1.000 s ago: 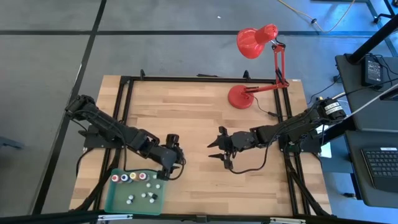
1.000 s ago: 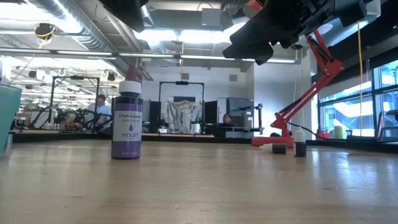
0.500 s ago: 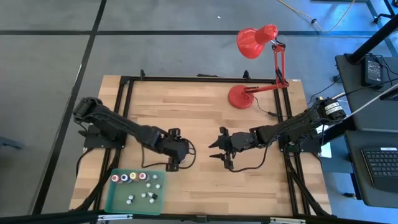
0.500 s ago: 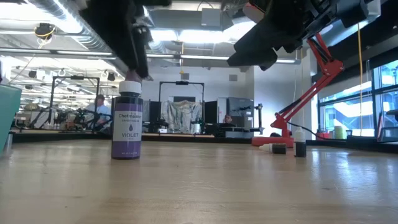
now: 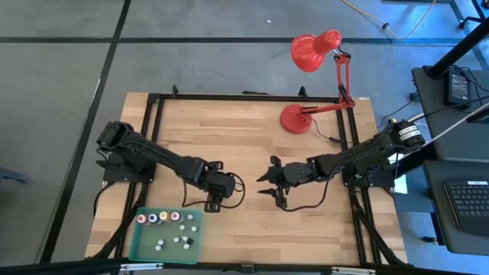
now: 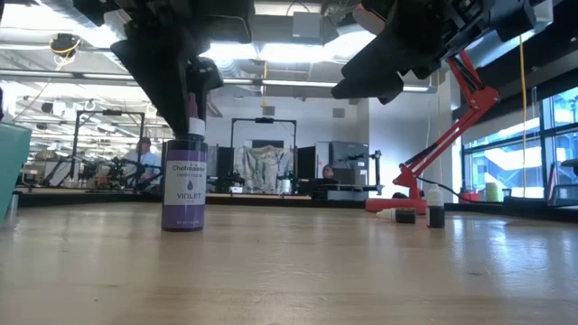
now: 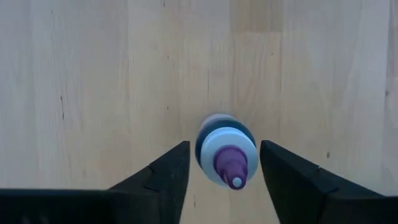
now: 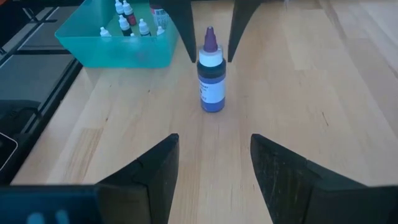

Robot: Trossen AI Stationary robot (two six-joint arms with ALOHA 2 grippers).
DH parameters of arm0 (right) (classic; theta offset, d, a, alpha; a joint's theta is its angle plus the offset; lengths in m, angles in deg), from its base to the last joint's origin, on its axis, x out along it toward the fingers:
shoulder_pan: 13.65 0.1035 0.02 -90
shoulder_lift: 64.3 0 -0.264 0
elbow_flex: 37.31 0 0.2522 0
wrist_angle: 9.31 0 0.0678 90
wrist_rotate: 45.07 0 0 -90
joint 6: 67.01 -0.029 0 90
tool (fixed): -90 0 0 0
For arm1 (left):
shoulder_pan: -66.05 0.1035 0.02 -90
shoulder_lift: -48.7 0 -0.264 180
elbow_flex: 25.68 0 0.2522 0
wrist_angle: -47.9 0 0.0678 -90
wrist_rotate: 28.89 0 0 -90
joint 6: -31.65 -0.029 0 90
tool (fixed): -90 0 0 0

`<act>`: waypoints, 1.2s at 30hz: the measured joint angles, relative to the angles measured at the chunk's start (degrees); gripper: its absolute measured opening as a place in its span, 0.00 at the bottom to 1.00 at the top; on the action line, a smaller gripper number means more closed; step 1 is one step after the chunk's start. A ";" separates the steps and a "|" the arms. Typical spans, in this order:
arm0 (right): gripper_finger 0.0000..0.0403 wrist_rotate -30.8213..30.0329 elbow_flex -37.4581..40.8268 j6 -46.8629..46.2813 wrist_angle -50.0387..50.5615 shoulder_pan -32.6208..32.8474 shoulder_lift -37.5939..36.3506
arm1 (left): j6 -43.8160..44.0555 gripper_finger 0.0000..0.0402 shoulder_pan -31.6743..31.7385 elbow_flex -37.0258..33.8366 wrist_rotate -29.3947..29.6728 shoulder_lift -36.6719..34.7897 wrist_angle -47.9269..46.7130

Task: Pick & Place food coloring
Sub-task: Put the violet food coloring into the blue bin

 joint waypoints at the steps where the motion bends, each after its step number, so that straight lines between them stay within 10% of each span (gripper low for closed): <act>1: 0.50 0.00 0.00 -0.02 0.00 0.00 0.00 | -0.01 0.45 0.00 0.00 0.00 0.00 0.03; 17: 0.50 0.00 0.02 0.04 0.00 0.00 0.00 | 3.39 0.28 -2.15 4.36 -1.33 -2.69 -3.88; 36: 0.50 0.00 0.07 0.04 -0.02 0.00 0.00 | 55.51 0.28 -29.96 13.51 4.68 -5.40 -16.43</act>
